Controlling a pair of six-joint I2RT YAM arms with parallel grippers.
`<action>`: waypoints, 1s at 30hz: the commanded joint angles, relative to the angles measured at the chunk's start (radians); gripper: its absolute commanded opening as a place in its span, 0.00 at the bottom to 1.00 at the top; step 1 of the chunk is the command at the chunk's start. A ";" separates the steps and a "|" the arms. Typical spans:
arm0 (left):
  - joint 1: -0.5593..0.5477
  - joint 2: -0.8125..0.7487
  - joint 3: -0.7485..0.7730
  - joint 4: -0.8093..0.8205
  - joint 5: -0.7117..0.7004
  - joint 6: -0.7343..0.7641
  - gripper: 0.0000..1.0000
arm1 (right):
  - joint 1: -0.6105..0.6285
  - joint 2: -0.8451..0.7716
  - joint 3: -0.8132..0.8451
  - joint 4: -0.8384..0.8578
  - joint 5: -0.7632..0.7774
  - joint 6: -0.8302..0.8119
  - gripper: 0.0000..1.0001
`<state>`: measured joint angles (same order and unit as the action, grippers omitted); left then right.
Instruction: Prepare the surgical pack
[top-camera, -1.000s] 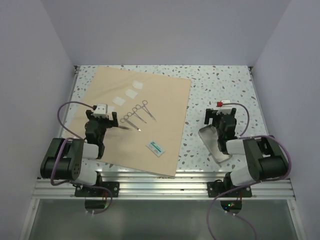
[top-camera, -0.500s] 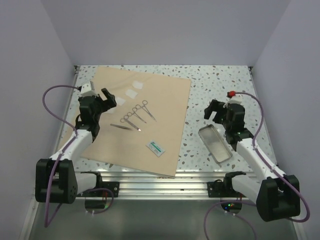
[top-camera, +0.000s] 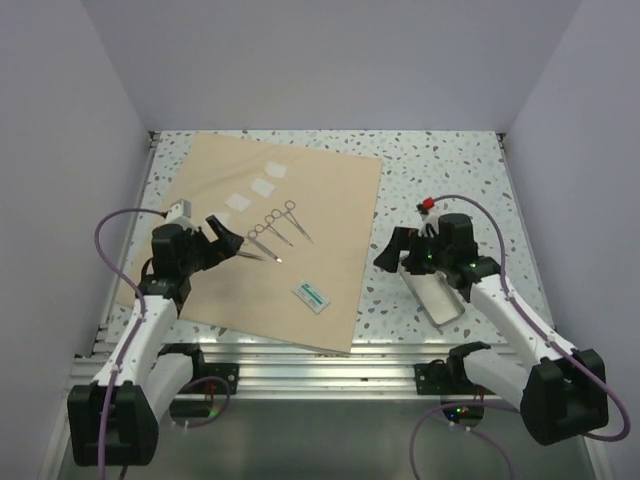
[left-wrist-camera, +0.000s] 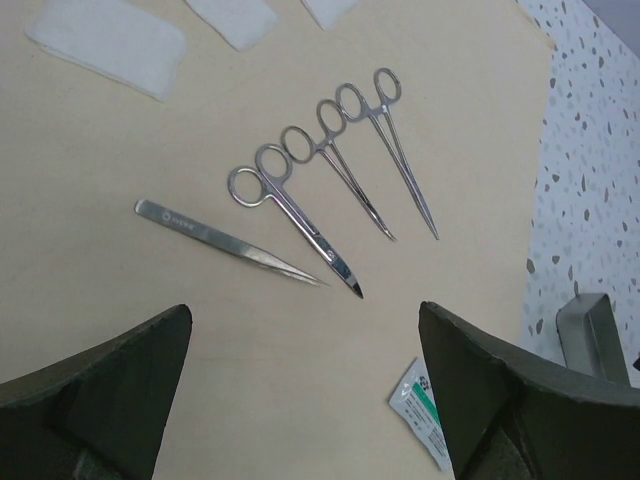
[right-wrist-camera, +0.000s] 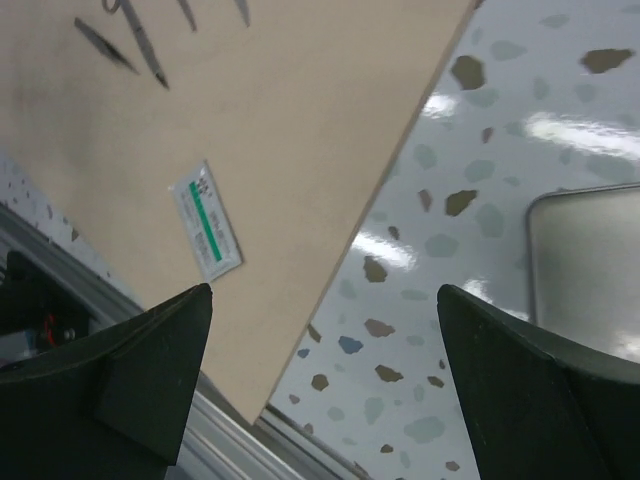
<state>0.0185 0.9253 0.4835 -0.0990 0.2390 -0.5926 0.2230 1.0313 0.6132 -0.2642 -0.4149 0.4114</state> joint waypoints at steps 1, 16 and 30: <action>-0.011 -0.103 -0.020 -0.111 0.037 -0.015 0.99 | 0.145 0.038 0.105 -0.078 0.022 -0.069 0.99; -0.402 -0.198 -0.292 0.160 0.158 -0.469 0.54 | 0.262 0.161 0.157 0.006 0.008 0.007 0.86; -0.609 0.109 -0.276 0.424 -0.021 -0.696 0.30 | 0.263 0.059 0.099 -0.020 0.074 -0.019 0.84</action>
<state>-0.5709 1.0069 0.1871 0.2222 0.2710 -1.2217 0.4828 1.1175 0.7227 -0.2920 -0.3656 0.4007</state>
